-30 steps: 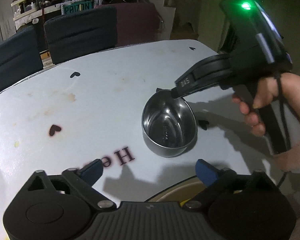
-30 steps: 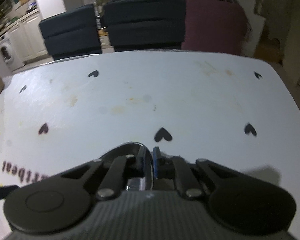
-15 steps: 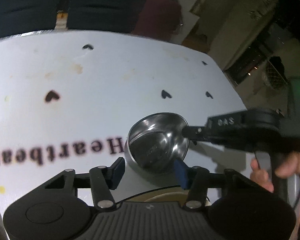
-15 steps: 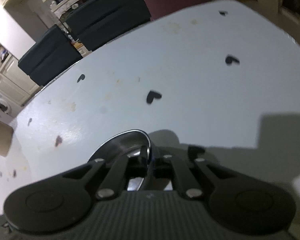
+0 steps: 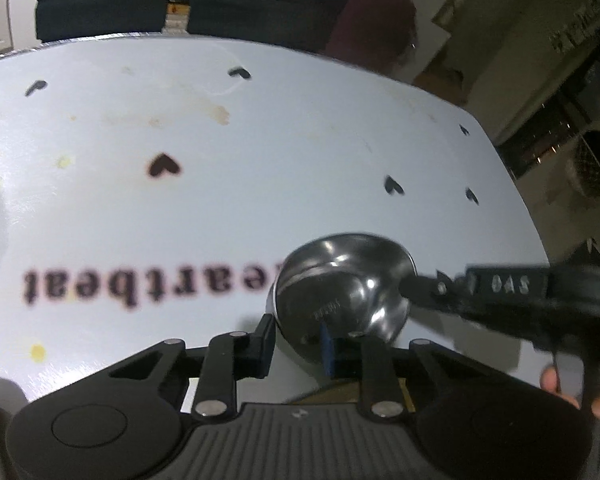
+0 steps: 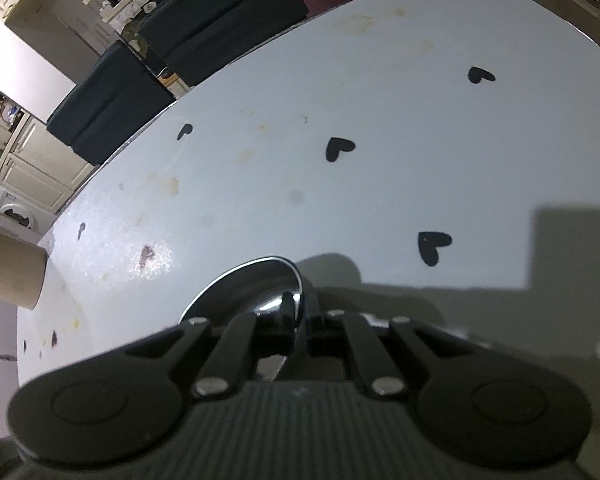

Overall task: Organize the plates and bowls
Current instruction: 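Lift the round steel bowl with both grippers and carry it toward the steel tray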

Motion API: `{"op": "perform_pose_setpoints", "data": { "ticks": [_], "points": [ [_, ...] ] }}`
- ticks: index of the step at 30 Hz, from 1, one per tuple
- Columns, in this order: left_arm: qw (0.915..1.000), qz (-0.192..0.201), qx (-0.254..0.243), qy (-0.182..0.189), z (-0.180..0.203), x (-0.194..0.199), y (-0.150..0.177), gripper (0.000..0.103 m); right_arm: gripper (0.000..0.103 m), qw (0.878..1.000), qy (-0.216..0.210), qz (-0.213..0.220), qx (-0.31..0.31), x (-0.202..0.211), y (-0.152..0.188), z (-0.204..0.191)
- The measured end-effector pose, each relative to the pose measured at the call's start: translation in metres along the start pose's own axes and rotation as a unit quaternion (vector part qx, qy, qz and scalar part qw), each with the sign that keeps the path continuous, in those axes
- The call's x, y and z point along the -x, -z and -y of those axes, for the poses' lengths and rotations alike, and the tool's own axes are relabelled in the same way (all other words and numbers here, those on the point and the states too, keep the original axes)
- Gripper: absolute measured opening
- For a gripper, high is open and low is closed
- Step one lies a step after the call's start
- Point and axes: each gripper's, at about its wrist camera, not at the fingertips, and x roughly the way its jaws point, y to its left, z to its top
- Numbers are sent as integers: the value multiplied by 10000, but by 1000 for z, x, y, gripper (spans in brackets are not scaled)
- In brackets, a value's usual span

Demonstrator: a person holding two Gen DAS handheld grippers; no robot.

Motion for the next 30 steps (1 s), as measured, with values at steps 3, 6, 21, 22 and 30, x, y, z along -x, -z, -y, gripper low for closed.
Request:
{"op": "perform_pose_setpoints", "data": {
  "ticks": [3,6,21,22,30],
  "points": [
    [9998,167,119,-75,-7,0,-4,25,9,9999,-49,-81,101,-3,3,-7],
    [9993,319,125,-164,-14,2,-9,25,12,9994,-142,-199,239,-6,5,-13],
    [9997,-135,66,-176,-16,2,-8,27,44,9830,83,233,1821,-2,4,-44],
    [9997,-183,61,-171,-16,1,-8,27,40,9815,84,237,1897,-4,4,-45],
    [9995,-24,293,-82,-23,2,-11,28,23,9759,129,45,2177,-9,8,-48]
  ]
}}
